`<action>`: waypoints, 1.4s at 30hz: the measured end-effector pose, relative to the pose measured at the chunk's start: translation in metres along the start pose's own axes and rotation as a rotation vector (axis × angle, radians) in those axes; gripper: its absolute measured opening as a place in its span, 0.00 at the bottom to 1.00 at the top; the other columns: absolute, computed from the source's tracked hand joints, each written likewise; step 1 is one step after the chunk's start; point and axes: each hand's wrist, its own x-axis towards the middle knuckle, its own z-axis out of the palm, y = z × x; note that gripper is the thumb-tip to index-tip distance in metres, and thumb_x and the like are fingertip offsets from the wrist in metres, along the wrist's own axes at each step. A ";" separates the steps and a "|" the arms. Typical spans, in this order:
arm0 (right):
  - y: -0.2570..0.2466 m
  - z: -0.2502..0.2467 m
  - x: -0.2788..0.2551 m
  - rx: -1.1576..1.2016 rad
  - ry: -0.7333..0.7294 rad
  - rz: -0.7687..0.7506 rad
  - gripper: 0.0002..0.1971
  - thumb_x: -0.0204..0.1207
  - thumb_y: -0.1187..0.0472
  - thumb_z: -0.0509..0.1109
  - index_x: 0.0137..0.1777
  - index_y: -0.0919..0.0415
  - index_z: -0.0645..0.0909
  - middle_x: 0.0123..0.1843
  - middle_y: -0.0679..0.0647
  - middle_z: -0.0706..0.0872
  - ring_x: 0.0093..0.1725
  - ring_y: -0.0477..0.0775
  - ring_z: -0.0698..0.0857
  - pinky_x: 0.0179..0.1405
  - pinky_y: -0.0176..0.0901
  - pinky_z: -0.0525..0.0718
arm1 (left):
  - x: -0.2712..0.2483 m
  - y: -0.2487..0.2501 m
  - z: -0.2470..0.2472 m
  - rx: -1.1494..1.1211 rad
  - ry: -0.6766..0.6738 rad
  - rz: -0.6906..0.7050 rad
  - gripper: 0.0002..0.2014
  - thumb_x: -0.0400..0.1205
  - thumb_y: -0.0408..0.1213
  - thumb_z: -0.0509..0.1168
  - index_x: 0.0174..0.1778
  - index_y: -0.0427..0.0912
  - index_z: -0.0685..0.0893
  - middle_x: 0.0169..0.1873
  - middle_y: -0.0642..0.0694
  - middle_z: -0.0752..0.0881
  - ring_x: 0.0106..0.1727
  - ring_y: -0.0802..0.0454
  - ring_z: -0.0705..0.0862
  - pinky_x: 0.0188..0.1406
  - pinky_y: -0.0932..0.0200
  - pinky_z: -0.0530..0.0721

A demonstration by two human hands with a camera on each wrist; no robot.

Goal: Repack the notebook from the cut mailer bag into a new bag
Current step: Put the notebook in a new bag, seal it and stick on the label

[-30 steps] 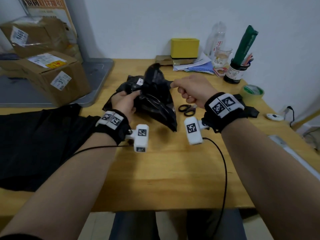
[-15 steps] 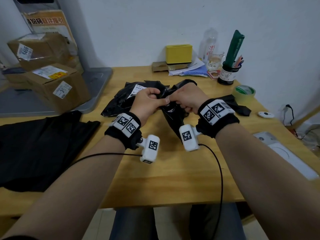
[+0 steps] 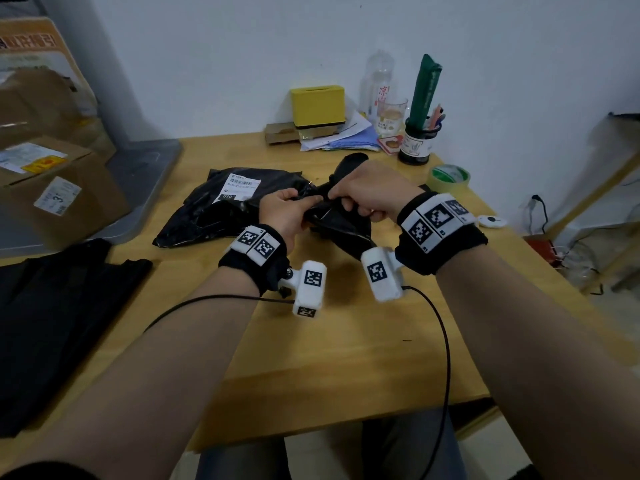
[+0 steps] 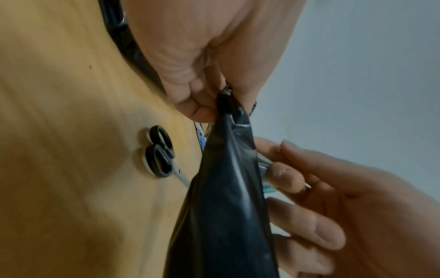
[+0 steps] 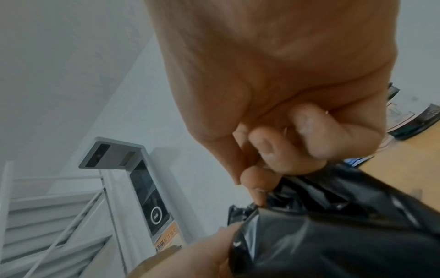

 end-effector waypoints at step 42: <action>0.004 0.024 0.027 0.476 0.023 0.046 0.11 0.71 0.76 0.81 0.47 0.67 0.83 0.37 0.62 0.87 0.28 0.54 0.86 0.35 0.44 0.92 | 0.004 0.004 0.001 0.027 0.064 0.121 0.22 0.73 0.26 0.75 0.58 0.46 0.76 0.45 0.42 0.88 0.54 0.37 0.90 0.55 0.36 0.89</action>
